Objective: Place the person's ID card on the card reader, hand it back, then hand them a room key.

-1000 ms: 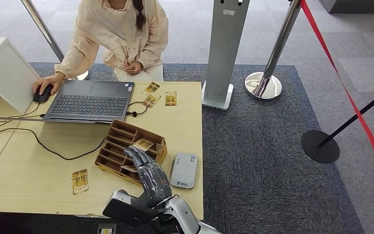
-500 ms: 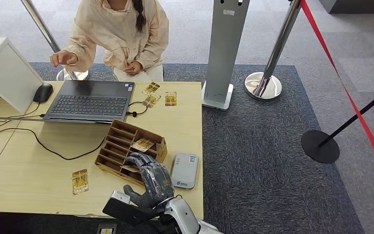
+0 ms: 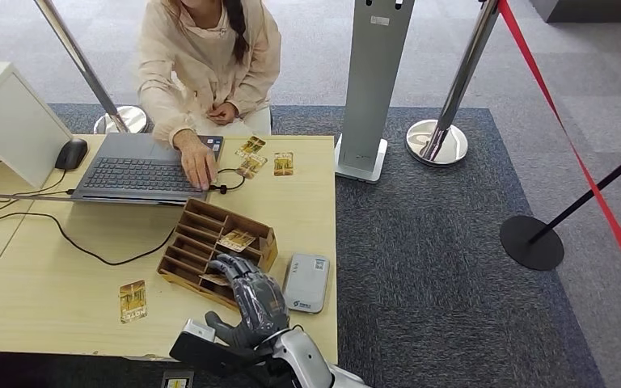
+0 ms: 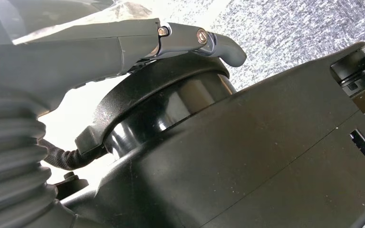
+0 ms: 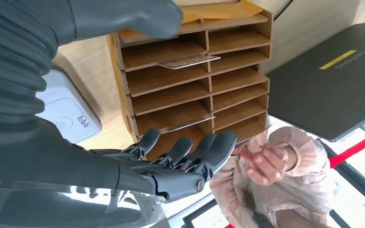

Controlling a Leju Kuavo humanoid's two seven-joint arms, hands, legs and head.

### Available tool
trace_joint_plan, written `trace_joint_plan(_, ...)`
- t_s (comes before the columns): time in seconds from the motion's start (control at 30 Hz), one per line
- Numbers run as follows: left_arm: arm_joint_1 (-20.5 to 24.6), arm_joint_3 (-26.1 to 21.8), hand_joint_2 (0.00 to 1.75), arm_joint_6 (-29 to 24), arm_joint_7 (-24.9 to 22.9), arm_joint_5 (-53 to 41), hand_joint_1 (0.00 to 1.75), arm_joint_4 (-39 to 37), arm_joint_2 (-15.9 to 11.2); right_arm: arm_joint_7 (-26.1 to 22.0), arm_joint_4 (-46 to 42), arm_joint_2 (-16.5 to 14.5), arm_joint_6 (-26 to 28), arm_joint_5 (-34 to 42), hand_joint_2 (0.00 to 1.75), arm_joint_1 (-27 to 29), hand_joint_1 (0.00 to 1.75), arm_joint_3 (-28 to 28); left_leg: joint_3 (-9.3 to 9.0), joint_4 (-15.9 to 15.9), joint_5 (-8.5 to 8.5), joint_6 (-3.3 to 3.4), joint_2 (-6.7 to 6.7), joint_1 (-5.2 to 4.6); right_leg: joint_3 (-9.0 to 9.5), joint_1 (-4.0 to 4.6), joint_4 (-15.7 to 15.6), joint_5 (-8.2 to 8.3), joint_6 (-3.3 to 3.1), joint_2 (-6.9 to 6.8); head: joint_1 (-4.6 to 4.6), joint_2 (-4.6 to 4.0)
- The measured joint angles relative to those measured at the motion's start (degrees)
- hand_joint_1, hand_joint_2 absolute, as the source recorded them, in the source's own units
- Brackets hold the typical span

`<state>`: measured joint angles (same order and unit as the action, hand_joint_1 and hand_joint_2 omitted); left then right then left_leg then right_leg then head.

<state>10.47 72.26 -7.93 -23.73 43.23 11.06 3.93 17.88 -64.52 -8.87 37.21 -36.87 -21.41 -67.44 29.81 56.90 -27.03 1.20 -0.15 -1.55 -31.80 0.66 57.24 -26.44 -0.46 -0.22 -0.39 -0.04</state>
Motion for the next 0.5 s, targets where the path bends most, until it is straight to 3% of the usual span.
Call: trace_joint_plan(0.5,0.02,0.0,1.75,-0.01,-0.23,0.05,0.0,0.02,-0.01,0.45,-0.48,0.11,-0.33,0.0,1.75,-0.1,0.54,-0.53,0.0,0.0,0.0,0.0,0.0,0.0,0.0,0.0,0.0,0.0,0.0,0.0,0.0,0.0)
